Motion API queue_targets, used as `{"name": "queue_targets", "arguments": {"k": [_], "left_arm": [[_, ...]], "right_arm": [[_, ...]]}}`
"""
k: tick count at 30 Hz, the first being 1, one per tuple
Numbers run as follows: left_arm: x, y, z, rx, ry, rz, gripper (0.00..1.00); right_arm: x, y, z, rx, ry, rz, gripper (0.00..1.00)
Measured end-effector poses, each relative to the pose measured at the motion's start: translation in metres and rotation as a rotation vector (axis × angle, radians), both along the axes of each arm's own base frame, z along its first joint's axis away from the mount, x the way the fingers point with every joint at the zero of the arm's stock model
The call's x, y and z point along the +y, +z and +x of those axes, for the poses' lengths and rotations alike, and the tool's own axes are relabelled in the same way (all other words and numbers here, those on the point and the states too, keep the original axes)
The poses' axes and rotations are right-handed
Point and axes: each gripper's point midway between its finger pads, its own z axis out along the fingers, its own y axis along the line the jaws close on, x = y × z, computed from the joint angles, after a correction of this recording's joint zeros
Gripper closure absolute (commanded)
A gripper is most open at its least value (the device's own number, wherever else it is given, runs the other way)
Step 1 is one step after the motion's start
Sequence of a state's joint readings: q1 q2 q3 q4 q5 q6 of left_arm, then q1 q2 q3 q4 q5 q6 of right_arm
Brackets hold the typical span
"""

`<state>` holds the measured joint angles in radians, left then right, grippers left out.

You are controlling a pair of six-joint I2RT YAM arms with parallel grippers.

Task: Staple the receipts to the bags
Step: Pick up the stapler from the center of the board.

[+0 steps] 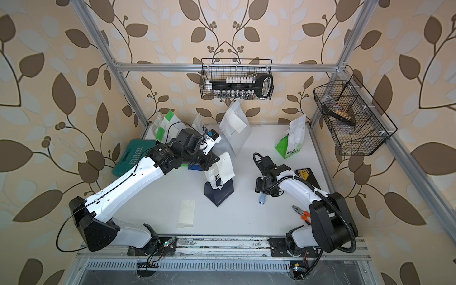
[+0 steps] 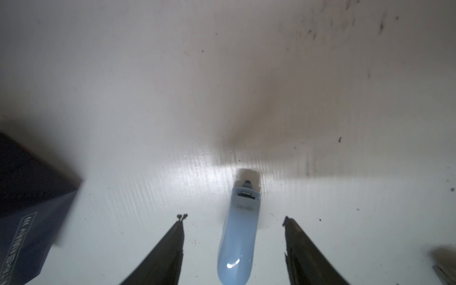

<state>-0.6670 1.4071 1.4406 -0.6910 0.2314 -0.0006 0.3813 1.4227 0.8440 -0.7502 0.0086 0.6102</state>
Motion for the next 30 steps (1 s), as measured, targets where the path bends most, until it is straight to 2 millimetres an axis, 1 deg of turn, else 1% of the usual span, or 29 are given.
{"name": "queue_targets", "arguments": {"k": [4,6,10,16,20,23,25,26,28,30], "left_arm": [[0.0,-0.001,0.0,0.003,0.0,0.0,1.0],[0.0,-0.001,0.0,0.004,0.0,-0.001,1.0],[0.0,-0.001,-0.001,0.005,0.0,0.0,1.0],[0.0,-0.002,-0.001,0.006,-0.001,0.001,1.0],[0.0,-0.002,-0.001,0.005,-0.001,0.001,1.0],[0.0,-0.002,-0.001,0.006,-0.001,0.001,1.0],[0.0,-0.002,-0.001,0.006,-0.001,0.001,1.0],[0.0,-0.002,-0.001,0.006,-0.001,0.001,1.0],[0.0,-0.002,-0.001,0.006,-0.001,0.001,1.0],[0.0,-0.002,-0.001,0.006,-0.001,0.001,1.0]], "right_arm": [[-0.002,-0.006,-0.006,0.041,-0.011,-0.013,0.44],[-0.003,-0.012,-0.009,0.067,-0.016,-0.023,0.48],[-0.004,-0.021,-0.012,0.103,-0.017,-0.038,0.53],[-0.005,-0.029,-0.013,0.128,-0.015,-0.048,0.7],[-0.005,-0.03,-0.013,0.133,-0.011,-0.051,0.86],[-0.005,-0.029,-0.013,0.13,-0.002,-0.051,0.94],[-0.005,-0.024,-0.011,0.108,0.005,-0.046,0.98],[-0.004,-0.018,-0.008,0.085,0.008,-0.039,0.99],[-0.001,0.002,0.001,0.013,0.022,-0.021,1.0],[0.006,0.035,0.017,-0.104,0.045,0.013,1.0]]}}
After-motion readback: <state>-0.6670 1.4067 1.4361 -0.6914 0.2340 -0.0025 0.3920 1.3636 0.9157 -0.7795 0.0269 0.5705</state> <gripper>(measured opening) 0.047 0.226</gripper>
